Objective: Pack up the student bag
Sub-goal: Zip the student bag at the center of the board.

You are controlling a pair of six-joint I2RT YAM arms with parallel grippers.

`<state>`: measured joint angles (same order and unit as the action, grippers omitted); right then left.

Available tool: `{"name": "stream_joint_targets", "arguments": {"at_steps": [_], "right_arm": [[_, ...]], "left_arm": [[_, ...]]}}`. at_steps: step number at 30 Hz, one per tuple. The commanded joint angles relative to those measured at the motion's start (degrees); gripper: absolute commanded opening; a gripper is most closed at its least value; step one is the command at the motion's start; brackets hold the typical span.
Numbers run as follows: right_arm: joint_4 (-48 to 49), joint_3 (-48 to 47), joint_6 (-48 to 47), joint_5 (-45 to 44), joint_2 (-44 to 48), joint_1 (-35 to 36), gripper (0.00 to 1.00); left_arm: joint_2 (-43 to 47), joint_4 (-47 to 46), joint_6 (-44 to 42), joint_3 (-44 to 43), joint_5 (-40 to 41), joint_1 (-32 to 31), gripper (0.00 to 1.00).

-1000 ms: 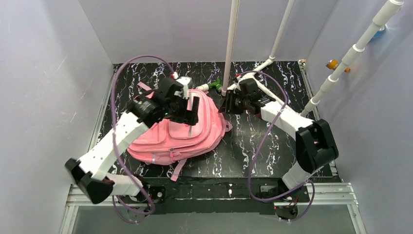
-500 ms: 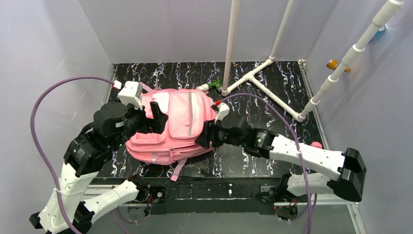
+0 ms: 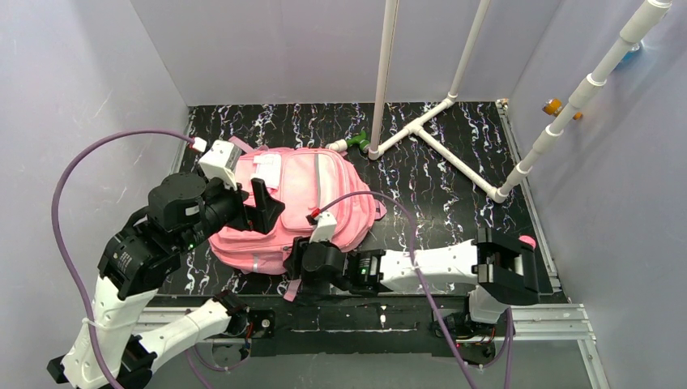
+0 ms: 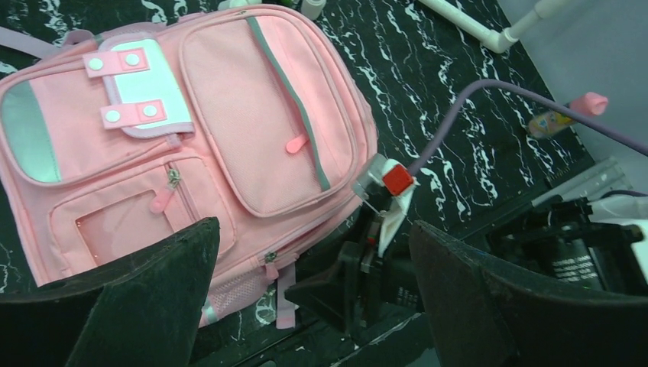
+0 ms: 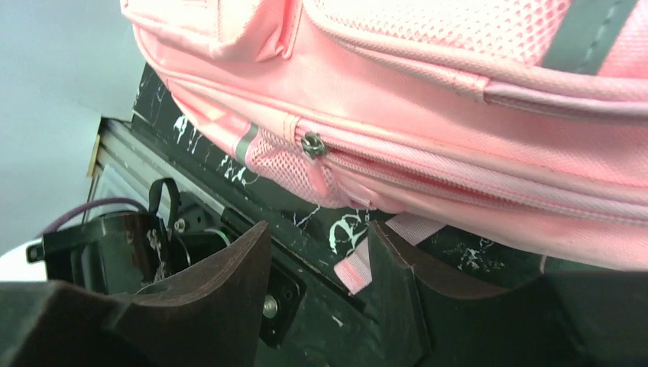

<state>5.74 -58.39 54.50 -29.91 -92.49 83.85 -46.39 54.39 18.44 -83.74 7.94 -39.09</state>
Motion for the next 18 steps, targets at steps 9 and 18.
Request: {"name": "stream_joint_targets", "arguments": {"at_steps": [9,18], "right_arm": [[-1.1,-11.6,6.0,-11.5,-9.0,1.4,0.41],[-14.9,-19.0,7.6,-16.5,-13.1,2.0,0.38]], "left_arm": [[3.0,-1.3,-0.6,-0.2,-7.5,0.3,0.95],[5.3,-1.1,-1.8,-0.1,-7.0,0.2,0.95]]}}
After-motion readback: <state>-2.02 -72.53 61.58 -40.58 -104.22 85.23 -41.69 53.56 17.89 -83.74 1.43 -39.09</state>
